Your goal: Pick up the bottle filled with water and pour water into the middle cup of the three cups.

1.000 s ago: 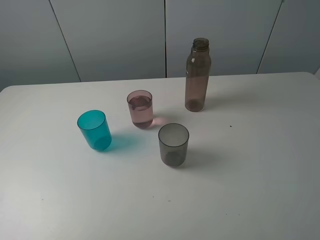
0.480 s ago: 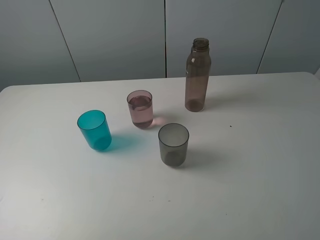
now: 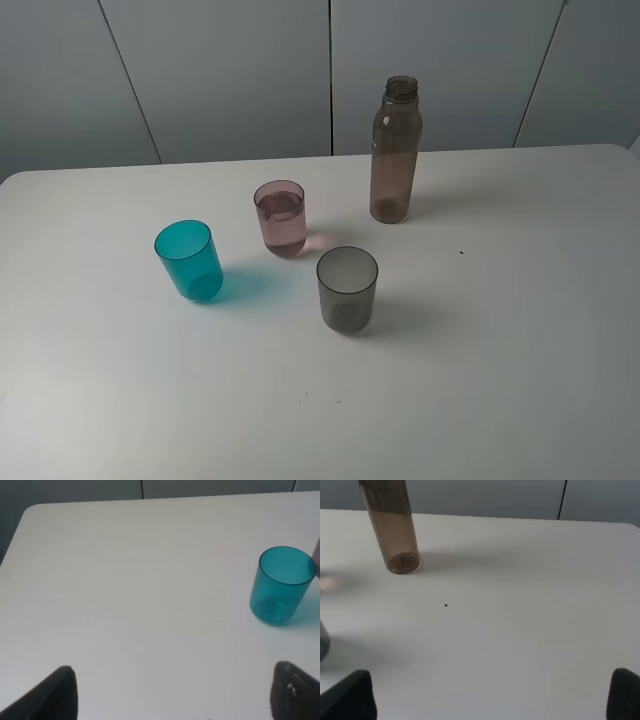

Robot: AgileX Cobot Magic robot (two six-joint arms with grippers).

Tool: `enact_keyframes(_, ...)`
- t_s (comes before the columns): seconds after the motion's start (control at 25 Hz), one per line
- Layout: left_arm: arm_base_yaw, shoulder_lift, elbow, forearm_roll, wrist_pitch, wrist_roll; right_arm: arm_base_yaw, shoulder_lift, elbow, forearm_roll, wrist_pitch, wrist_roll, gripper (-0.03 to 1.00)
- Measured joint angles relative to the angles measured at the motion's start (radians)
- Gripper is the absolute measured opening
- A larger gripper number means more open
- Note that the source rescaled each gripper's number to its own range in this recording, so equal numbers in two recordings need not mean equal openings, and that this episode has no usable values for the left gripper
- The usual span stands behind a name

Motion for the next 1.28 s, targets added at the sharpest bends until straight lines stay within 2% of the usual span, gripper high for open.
enact_keyframes(0.52, 0.0, 0.0, 0.0, 0.0, 0.0, 0.0, 0.0, 0.0, 0.0, 0.029, 0.0, -0.08, 1.0)
enact_keyframes(1.28, 0.0, 0.0, 0.0, 0.0, 0.0, 0.0, 0.0, 0.0, 0.0, 0.001, 0.0, -0.027, 1.0)
